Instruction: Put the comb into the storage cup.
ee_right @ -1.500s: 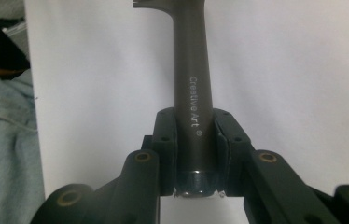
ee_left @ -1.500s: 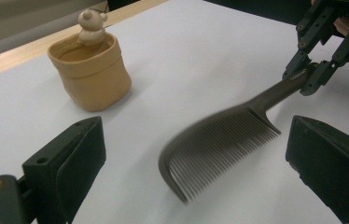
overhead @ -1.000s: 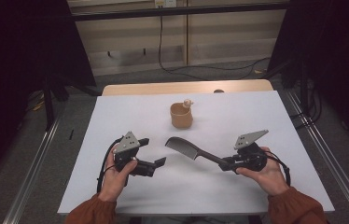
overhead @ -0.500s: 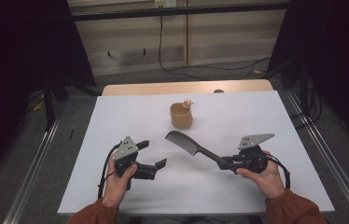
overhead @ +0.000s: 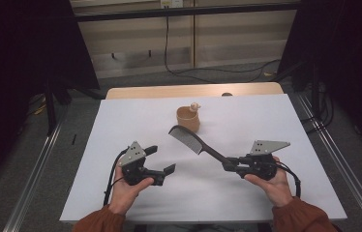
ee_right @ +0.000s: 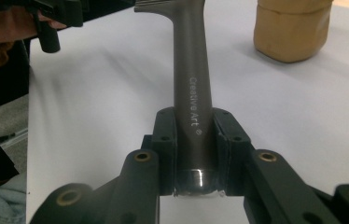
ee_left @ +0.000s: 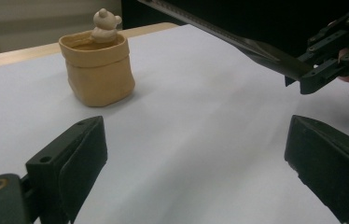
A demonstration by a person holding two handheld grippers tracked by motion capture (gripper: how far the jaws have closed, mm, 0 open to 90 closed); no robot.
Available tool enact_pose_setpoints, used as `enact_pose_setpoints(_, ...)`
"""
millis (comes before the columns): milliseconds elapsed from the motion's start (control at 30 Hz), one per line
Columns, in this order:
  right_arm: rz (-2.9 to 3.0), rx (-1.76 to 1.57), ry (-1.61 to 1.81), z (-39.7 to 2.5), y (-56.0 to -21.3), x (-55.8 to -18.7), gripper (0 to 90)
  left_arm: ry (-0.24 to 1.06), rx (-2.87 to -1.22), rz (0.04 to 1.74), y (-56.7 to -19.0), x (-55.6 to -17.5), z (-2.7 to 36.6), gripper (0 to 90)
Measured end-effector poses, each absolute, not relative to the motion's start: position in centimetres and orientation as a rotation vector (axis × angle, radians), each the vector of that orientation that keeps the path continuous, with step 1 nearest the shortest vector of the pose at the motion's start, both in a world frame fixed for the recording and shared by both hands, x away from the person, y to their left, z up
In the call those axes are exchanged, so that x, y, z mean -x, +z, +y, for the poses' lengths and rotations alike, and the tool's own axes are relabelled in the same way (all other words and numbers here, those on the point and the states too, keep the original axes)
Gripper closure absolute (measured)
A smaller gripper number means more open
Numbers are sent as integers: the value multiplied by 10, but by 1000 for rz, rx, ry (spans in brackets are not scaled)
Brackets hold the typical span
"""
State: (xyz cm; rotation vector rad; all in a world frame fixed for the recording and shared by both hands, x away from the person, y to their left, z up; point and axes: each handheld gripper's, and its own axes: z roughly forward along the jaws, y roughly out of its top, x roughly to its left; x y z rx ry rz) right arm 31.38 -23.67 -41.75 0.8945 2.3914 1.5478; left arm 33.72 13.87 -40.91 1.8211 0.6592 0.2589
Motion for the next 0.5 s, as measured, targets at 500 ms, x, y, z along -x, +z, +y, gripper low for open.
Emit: enact_pose_setpoints(500,2295,-816,1734,-234,-413,-311,727,218,-1736,587,-401,-333,116,76)
